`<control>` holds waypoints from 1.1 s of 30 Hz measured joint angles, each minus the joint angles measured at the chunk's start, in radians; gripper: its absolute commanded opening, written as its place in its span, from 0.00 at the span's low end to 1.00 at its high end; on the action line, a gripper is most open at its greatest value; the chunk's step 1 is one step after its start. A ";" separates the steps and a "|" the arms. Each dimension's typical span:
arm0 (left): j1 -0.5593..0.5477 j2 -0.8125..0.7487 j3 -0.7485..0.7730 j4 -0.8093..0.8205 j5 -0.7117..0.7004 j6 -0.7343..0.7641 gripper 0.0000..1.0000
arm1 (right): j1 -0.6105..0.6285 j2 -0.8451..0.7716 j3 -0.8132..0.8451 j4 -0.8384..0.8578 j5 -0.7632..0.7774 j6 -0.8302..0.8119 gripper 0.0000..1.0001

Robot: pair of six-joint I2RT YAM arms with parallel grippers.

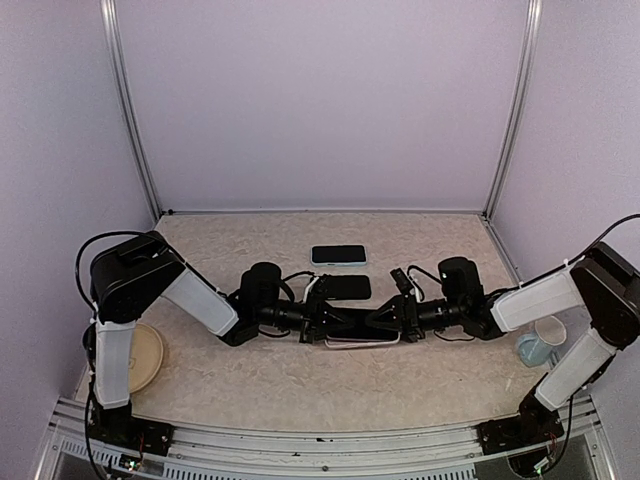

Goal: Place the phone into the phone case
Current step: Install the phone on the phone case.

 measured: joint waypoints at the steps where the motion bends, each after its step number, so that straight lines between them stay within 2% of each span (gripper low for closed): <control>1: 0.000 0.000 0.000 -0.002 0.000 0.003 0.00 | 0.000 0.003 0.000 0.003 -0.003 0.005 0.79; 14: -0.017 0.000 0.019 -0.002 0.001 0.008 0.00 | 0.008 0.037 0.000 0.066 -0.042 0.044 0.70; 25: -0.018 0.000 0.019 0.005 0.006 0.008 0.00 | 0.008 0.056 0.000 0.080 -0.052 0.060 0.51; 27: -0.018 0.000 0.019 0.007 0.010 0.008 0.02 | 0.008 0.059 -0.001 0.081 -0.054 0.062 0.48; 33: -0.017 0.000 0.019 0.010 0.024 0.008 0.09 | 0.008 0.061 -0.010 0.103 -0.067 0.074 0.47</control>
